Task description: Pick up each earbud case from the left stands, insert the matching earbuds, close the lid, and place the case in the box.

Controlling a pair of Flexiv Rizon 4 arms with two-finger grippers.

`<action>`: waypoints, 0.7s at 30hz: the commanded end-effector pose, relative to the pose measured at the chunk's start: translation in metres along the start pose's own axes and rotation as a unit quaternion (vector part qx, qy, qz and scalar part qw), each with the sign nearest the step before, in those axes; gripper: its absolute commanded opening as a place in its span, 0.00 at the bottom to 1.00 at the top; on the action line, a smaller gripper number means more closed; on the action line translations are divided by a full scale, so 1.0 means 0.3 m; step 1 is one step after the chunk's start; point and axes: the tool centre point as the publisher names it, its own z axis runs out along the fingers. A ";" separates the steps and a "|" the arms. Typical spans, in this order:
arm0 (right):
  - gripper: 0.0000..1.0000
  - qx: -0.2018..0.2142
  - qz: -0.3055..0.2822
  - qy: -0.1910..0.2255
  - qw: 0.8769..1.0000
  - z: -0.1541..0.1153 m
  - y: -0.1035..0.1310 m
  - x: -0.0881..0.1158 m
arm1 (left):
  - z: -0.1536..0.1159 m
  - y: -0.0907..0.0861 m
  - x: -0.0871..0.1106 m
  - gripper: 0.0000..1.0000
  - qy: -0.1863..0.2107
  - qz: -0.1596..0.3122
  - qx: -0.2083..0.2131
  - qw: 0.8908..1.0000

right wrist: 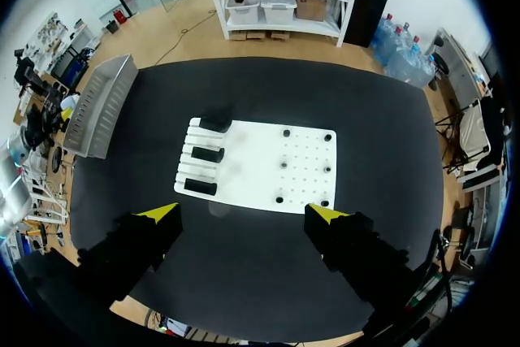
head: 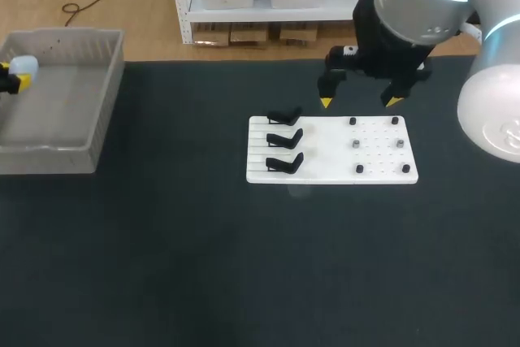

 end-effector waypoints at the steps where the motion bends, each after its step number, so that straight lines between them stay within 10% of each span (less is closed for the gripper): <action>1: 1.00 0.000 0.001 -0.003 1.000 0.000 -0.001 0.006 | -0.005 -0.004 -0.003 1.00 -0.009 0.005 -0.159 0.987; 21: 1.00 0.000 0.001 -0.003 1.000 0.000 -0.001 0.006 | -0.032 -0.057 -0.058 1.00 -0.020 0.026 -0.154 0.988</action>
